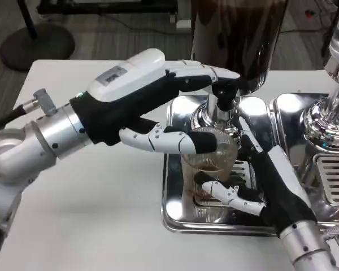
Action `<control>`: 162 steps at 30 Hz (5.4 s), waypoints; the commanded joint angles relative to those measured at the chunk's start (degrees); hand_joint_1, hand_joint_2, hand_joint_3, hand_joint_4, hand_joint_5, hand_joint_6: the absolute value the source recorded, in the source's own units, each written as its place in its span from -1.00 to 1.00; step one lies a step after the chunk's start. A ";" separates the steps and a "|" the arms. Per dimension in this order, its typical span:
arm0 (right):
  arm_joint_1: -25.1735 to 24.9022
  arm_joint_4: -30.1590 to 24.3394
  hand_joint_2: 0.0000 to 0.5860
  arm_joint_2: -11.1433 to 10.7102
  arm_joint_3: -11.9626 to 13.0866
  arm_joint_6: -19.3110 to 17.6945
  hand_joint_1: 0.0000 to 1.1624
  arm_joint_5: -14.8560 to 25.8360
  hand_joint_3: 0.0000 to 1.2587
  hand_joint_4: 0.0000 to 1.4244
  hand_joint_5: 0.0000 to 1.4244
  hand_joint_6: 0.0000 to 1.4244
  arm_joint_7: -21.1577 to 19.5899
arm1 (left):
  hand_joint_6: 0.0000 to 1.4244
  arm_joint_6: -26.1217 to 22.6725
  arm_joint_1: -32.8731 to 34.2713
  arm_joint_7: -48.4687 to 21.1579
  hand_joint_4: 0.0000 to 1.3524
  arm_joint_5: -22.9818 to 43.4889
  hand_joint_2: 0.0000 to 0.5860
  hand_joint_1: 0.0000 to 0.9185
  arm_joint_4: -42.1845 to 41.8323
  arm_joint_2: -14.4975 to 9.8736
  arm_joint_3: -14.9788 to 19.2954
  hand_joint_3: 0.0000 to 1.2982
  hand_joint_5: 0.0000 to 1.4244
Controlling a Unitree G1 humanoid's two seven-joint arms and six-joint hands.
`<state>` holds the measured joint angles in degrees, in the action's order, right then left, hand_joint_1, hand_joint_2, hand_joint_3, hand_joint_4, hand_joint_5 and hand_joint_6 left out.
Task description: Grasp the cup under the faucet to collect the drink, then remove the cup.
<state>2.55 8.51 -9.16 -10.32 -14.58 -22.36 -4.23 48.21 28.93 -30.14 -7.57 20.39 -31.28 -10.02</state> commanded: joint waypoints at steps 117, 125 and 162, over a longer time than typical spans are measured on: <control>-0.04 -0.61 -0.34 1.62 -2.19 0.71 0.09 -4.09 -0.68 -0.73 -0.54 -0.41 -7.10 | -0.65 -10.21 -15.72 12.55 -0.69 -3.23 -0.45 -1.00 -1.54 -3.40 15.14 -0.71 -0.63; -0.43 -0.74 -0.38 1.24 -2.69 1.69 0.10 -4.11 -0.87 -0.84 -0.59 -0.45 -5.55 | -0.64 -10.19 -15.46 12.12 -0.64 -3.05 -0.39 -1.00 -0.86 -3.73 14.89 -0.64 -0.61; 0.90 -4.03 -0.43 1.91 -3.47 5.53 0.36 -9.16 -0.51 -0.49 -0.25 -0.19 -9.23 | -0.64 -10.93 -16.14 11.63 -0.58 -1.74 -0.38 -1.00 -0.36 -4.23 14.60 -0.54 -0.57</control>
<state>2.65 5.20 -7.41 -13.81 -9.06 -30.97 -11.85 37.71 13.63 -18.20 -9.56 19.97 -34.74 4.68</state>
